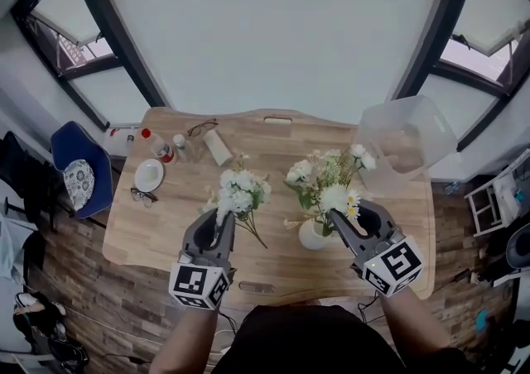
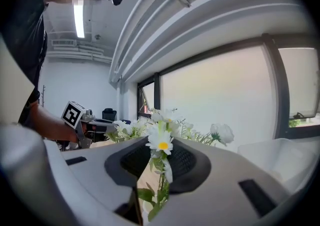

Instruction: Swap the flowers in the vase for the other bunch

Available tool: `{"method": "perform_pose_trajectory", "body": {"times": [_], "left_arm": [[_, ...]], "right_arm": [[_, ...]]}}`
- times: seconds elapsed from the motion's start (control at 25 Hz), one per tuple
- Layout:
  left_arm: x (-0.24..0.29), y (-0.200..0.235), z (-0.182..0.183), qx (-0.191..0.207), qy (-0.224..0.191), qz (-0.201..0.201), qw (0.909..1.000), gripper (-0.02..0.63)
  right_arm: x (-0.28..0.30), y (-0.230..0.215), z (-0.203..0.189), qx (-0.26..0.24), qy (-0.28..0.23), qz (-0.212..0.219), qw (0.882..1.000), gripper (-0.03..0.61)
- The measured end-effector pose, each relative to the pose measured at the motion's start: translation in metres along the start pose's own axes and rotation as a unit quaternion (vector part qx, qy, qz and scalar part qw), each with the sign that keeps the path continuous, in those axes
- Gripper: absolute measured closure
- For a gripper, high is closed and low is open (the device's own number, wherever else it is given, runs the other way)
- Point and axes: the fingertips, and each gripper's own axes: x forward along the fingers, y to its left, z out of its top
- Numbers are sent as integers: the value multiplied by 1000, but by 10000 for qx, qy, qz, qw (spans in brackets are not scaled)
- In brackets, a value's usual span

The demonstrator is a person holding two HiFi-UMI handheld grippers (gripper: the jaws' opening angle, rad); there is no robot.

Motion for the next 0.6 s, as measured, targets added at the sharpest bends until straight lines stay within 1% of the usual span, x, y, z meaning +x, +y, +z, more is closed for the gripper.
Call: {"method": "perform_pose_trajectory", "body": {"times": [0.2, 0.4, 0.6], "left_arm": [[-3, -1, 19, 77, -185, -6, 9998, 532], [0, -5, 34, 35, -370, -45, 9993, 532], [4, -16, 49, 129, -524, -193, 9984, 532]], "right_arm": [[-12, -5, 14, -44, -205, -91, 9997, 462], [-24, -8, 24, -79, -371, -235, 9990, 462], [-43, -14, 36, -52, -586, -405, 9974, 462]]}}
